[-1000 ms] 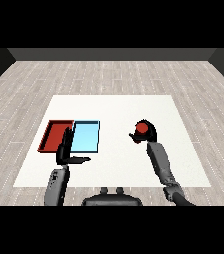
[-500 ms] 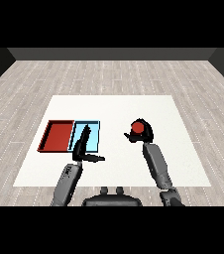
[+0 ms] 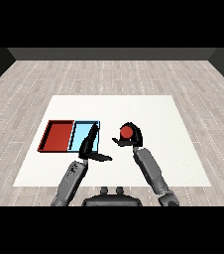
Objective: Pick the red can and put it in the red box
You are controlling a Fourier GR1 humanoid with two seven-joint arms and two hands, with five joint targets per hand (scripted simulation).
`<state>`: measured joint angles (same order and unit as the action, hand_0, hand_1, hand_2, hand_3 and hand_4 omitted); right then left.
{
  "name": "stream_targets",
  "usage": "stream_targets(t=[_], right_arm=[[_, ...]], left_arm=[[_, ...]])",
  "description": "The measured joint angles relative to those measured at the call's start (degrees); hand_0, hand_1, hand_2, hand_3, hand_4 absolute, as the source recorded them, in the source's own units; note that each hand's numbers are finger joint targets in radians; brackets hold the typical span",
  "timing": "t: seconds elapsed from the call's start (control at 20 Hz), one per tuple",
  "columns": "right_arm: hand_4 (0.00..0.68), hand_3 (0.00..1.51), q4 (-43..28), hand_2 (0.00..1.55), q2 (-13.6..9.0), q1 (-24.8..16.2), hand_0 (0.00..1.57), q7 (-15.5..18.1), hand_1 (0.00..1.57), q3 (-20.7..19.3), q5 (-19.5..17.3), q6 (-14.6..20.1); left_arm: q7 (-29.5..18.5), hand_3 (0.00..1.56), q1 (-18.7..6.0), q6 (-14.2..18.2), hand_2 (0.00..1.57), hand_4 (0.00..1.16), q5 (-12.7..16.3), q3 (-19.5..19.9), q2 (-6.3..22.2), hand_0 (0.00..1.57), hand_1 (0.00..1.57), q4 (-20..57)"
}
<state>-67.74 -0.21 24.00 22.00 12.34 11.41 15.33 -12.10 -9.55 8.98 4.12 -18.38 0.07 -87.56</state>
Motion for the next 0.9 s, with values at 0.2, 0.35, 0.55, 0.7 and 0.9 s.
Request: stream_targets(t=[0.2, 0.35, 0.55, 0.7, 0.9], right_arm=[[0.626, 1.4, -2.2, 1.4, 0.1, 0.9, 1.38, -1.2, 1.38, 2.7, 0.2, 1.4], [0.611, 1.4, -5.4, 1.41, 0.2, -0.2, 1.39, -2.5, 1.39, 5.0, 0.2, 2.4], [0.618, 1.41, -5.2, 1.43, 0.2, 1.1, 1.41, -1.8, 1.41, 8.1, 1.9, 4.7], [0.621, 1.4, -5.4, 1.43, 0.2, 1.3, 1.41, -1.4, 1.41, 10.4, 3.0, 6.2], [0.599, 1.4, -6.0, 1.44, 0.2, 1.9, 1.43, -1.7, 1.43, 11.6, 4.0, 6.3]], left_arm=[[-0.2, 0.0, -2.3, 2.8, 0.0, 0.0, 1.2, -2.9, 0.0, 0.0, 0.0, 2.4], [-0.8, 0.0, -3.7, 4.2, 0.0, 0.0, 1.7, -5.0, -0.1, 0.0, 0.0, 4.3], [-0.8, 0.0, -4.5, 5.3, 0.0, 0.0, 1.5, -6.2, -0.1, 0.0, 0.0, 5.4], [-0.8, 0.0, -7.0, 6.0, 0.0, 0.0, 2.3, -6.2, -0.1, 0.0, 0.0, 8.2], [-0.2, 0.0, -8.7, 7.0, 0.0, 0.0, 2.9, -6.7, -0.1, 0.0, 0.0, 10.4]])
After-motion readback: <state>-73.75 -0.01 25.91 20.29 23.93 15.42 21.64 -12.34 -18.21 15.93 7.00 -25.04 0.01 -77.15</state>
